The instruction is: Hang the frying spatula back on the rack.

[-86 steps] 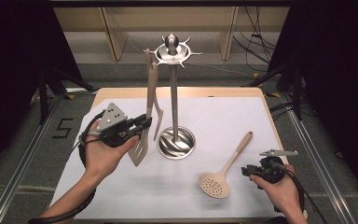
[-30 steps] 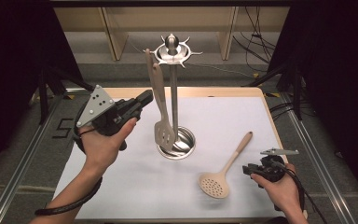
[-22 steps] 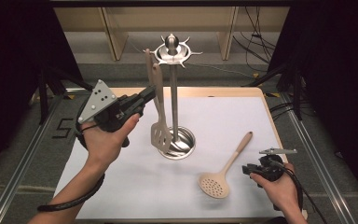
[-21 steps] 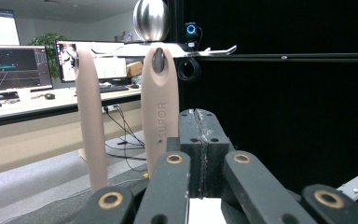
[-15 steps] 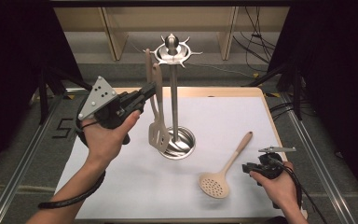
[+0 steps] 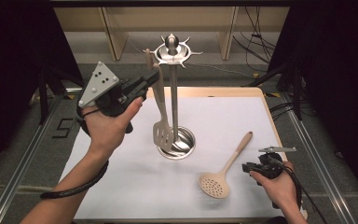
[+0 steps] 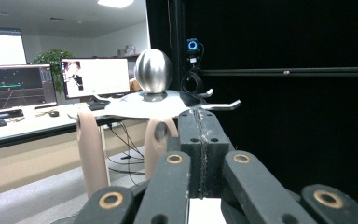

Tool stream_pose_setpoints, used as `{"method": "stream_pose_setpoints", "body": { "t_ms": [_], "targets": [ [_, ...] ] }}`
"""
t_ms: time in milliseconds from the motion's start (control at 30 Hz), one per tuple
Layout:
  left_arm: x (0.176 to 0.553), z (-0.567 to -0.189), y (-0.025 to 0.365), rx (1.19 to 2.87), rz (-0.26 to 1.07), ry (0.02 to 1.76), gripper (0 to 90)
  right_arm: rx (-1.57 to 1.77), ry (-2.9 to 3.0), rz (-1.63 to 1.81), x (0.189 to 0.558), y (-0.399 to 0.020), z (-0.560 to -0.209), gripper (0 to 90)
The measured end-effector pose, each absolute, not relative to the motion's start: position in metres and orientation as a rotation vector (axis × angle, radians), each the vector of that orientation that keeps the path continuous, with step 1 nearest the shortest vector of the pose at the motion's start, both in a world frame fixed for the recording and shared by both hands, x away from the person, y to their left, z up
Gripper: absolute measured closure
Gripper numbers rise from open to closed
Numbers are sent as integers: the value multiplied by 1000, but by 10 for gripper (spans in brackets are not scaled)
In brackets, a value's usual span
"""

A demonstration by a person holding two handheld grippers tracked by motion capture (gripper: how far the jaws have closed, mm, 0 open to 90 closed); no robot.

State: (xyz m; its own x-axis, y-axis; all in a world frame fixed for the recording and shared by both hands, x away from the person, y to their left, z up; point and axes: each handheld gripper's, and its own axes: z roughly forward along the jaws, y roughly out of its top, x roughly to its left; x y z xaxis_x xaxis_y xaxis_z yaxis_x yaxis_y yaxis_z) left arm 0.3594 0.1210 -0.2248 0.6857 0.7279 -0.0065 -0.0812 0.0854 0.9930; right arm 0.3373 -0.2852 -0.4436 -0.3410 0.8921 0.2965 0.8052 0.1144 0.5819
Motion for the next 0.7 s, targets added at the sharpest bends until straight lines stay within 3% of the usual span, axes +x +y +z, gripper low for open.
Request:
{"method": "stream_pose_setpoints", "body": {
  "t_ms": [700],
  "targets": [
    [369, -224, 125, 1352, 690, 613, 893, 1675, 2250, 1031, 338, -291, -444, 738]
  ]
}}
